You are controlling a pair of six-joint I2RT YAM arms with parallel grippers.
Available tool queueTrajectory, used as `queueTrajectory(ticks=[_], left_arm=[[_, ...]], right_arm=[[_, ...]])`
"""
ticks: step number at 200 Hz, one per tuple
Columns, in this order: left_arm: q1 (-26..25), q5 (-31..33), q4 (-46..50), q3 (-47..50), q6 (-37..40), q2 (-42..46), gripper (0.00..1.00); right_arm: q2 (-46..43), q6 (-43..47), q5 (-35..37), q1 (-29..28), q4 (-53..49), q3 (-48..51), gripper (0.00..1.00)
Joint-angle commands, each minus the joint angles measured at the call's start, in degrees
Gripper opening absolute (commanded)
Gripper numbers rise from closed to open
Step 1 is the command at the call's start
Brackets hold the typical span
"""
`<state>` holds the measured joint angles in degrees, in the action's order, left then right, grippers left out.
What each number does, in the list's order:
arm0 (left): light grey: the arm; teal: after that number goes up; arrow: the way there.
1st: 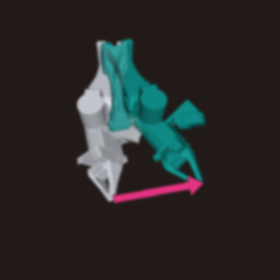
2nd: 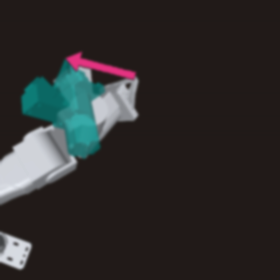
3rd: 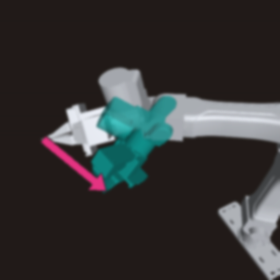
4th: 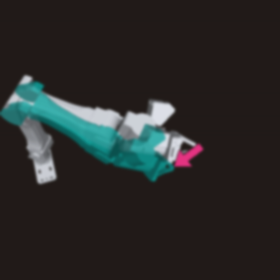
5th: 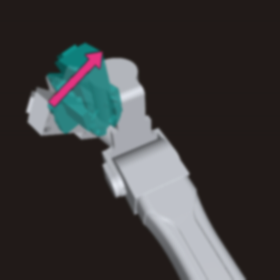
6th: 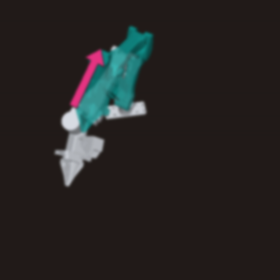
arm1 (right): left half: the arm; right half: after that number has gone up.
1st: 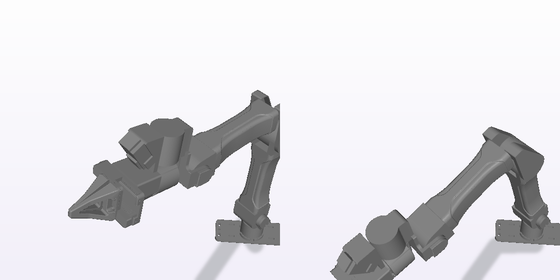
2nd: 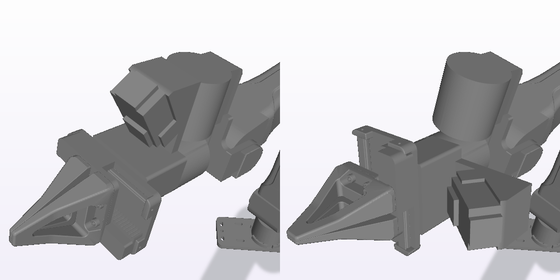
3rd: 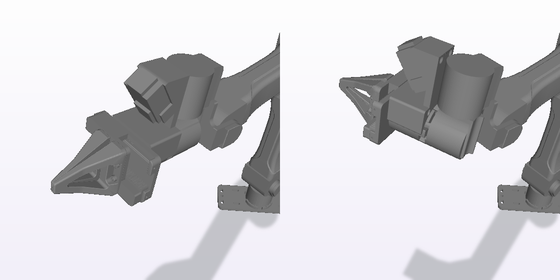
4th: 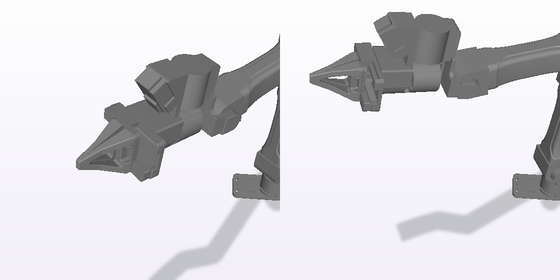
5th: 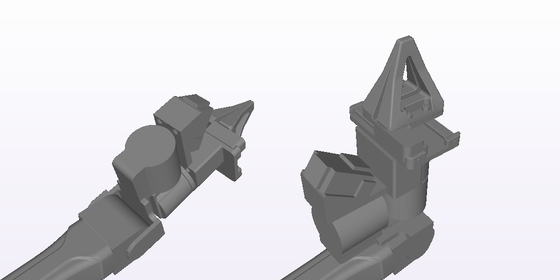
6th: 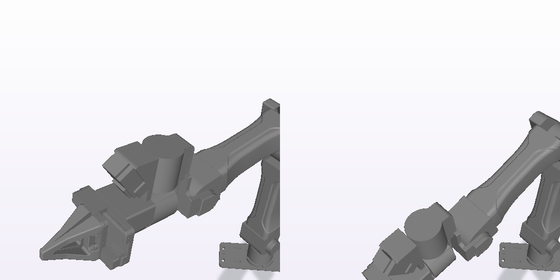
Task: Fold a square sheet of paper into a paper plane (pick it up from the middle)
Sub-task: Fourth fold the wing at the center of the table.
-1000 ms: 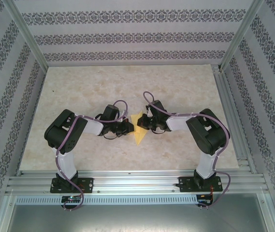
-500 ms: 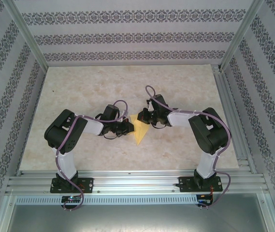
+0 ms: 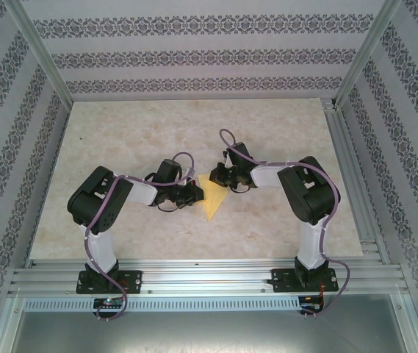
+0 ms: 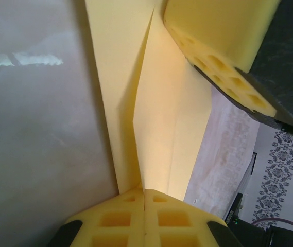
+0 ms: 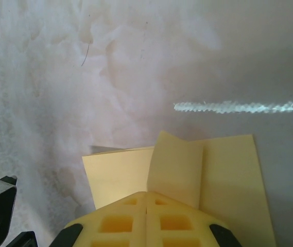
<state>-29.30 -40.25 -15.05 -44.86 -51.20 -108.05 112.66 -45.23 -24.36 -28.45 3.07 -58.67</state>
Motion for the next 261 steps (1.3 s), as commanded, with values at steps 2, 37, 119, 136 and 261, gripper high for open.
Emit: queueTrajectory(ticks=[2, 37, 119, 136, 261], left_arm=[[0.5, 7.1, 6.1, 0.9, 2.5, -2.1, 0.00], [0.6, 7.2, 6.4, 0.9, 2.7, -1.8, 0.00], [0.6, 7.1, 6.5, 0.7, 2.6, -1.9, 0.00], [0.6, 7.1, 6.7, 0.8, 2.6, -1.7, 0.00], [0.6, 8.1, 7.6, 1.0, 1.8, 0.7, 0.05]], right_arm=[[1.7, 2.1, 1.6, 1.3, -1.8, -1.5, 0.03], [-1.4, 3.6, -0.4, 2.0, -3.6, -3.4, 0.05], [3.8, 3.9, -0.2, 2.7, -6.9, -7.0, 0.05], [4.8, 3.9, 0.6, 2.7, -7.2, -7.2, 0.05], [-2.7, 9.7, 8.9, 3.0, -19.8, -15.1, 0.12]])
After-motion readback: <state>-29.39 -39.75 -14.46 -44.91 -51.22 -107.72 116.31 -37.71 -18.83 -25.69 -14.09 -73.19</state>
